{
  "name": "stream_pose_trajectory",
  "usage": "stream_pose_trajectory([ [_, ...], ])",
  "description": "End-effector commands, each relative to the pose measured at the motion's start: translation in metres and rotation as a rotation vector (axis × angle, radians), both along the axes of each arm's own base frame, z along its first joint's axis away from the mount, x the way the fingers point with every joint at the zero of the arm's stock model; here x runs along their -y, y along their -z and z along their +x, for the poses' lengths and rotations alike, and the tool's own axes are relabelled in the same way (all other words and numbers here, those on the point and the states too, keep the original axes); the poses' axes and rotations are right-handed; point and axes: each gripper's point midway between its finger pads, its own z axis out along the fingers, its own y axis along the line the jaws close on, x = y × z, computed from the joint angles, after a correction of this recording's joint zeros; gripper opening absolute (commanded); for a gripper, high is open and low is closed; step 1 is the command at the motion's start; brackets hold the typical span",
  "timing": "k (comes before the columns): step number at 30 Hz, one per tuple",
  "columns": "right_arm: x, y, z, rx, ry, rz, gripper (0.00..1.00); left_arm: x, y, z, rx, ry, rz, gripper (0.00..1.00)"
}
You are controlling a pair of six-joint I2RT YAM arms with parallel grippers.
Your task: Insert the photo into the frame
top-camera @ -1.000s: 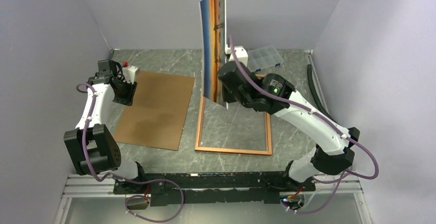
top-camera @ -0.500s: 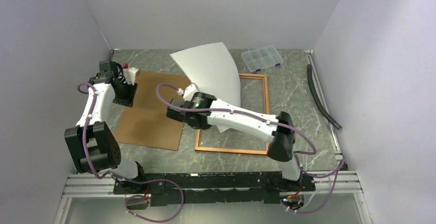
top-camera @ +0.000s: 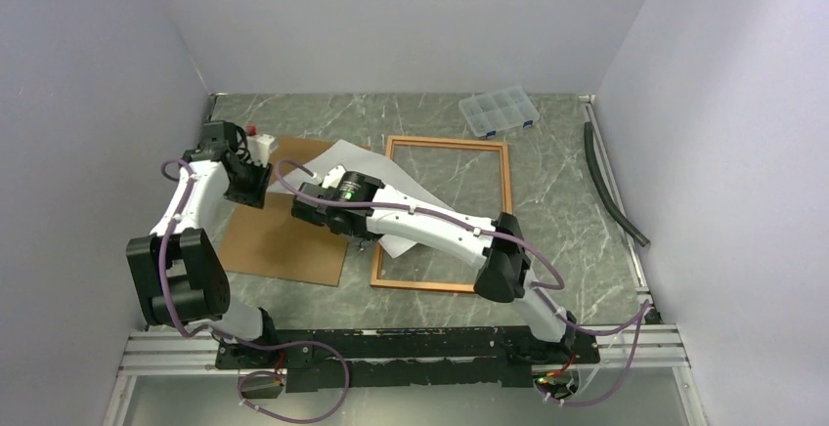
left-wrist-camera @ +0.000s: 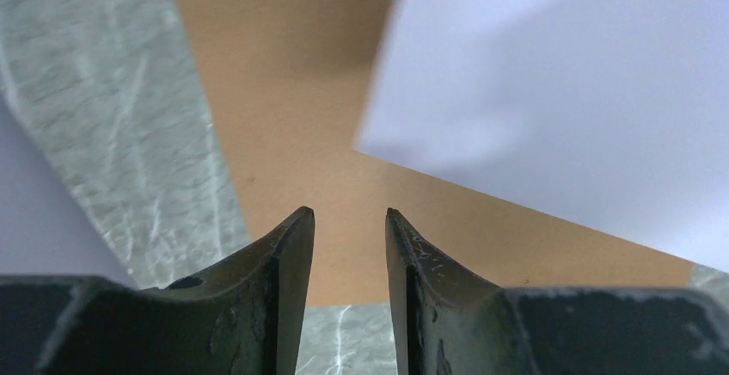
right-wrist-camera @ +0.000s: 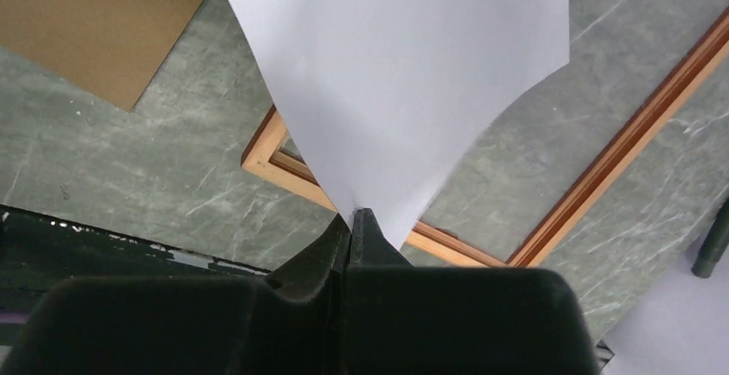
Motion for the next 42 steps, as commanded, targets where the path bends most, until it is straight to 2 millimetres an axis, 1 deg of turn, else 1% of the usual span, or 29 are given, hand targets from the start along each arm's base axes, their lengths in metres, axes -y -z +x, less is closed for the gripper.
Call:
stream_pose_trajectory([
  [1, 0.003, 0.000, -0.004, -0.063, 0.063, 0.040, 0.00, 0.024, 0.023, 0.006, -0.026, 0.032, -0.018, 0.41],
  [3, 0.007, 0.005, -0.010, -0.095, 0.072, 0.037, 0.00, 0.031, 0.029, 0.012, -0.035, 0.042, -0.010, 0.41],
  [6, 0.012, 0.014, -0.024, -0.168, 0.071, 0.041, 0.00, 0.038, 0.033, 0.024, -0.035, 0.046, 0.003, 0.41],
  [10, 0.014, 0.025, -0.049, -0.284, 0.045, 0.082, 0.00, 0.045, 0.031, 0.041, -0.009, 0.038, 0.018, 0.41],
  [12, 0.018, 0.033, -0.058, -0.327, 0.053, 0.078, 0.00, 0.048, 0.029, 0.048, -0.003, 0.038, 0.016, 0.40],
  [14, 0.018, 0.041, -0.067, -0.368, 0.066, 0.100, 0.00, 0.060, 0.026, 0.055, 0.006, 0.058, 0.019, 0.40],
  [17, 0.013, 0.048, -0.072, -0.419, 0.115, 0.178, 0.00, 0.073, 0.027, 0.060, 0.003, 0.076, 0.021, 0.40],
  [18, 0.015, 0.054, -0.072, -0.443, 0.147, 0.201, 0.00, 0.077, 0.027, 0.061, 0.004, 0.084, 0.021, 0.39],
  [20, 0.011, 0.058, -0.064, -0.460, 0.199, 0.272, 0.00, 0.084, 0.025, 0.062, 0.007, 0.096, 0.021, 0.39],
  [22, 0.013, 0.060, -0.052, -0.455, 0.260, 0.309, 0.00, 0.086, 0.024, 0.059, 0.002, 0.104, 0.021, 0.39],
  [25, 0.018, 0.061, -0.032, -0.438, 0.357, 0.380, 0.00, 0.085, 0.023, 0.054, 0.004, 0.110, 0.029, 0.39],
  [27, 0.019, 0.060, -0.023, -0.425, 0.398, 0.408, 0.00, 0.083, 0.025, 0.050, 0.000, 0.115, 0.038, 0.39],
  [31, 0.014, 0.064, -0.016, -0.420, 0.459, 0.399, 0.00, 0.082, 0.028, 0.044, -0.005, 0.123, 0.045, 0.39],
  [34, 0.014, 0.070, -0.006, -0.387, 0.490, 0.371, 0.00, 0.081, 0.028, 0.042, -0.005, 0.124, 0.046, 0.39],
  [42, 0.034, 0.085, 0.017, -0.330, 0.588, 0.340, 0.00, 0.081, 0.026, 0.041, 0.002, 0.131, 0.049, 0.39],
])
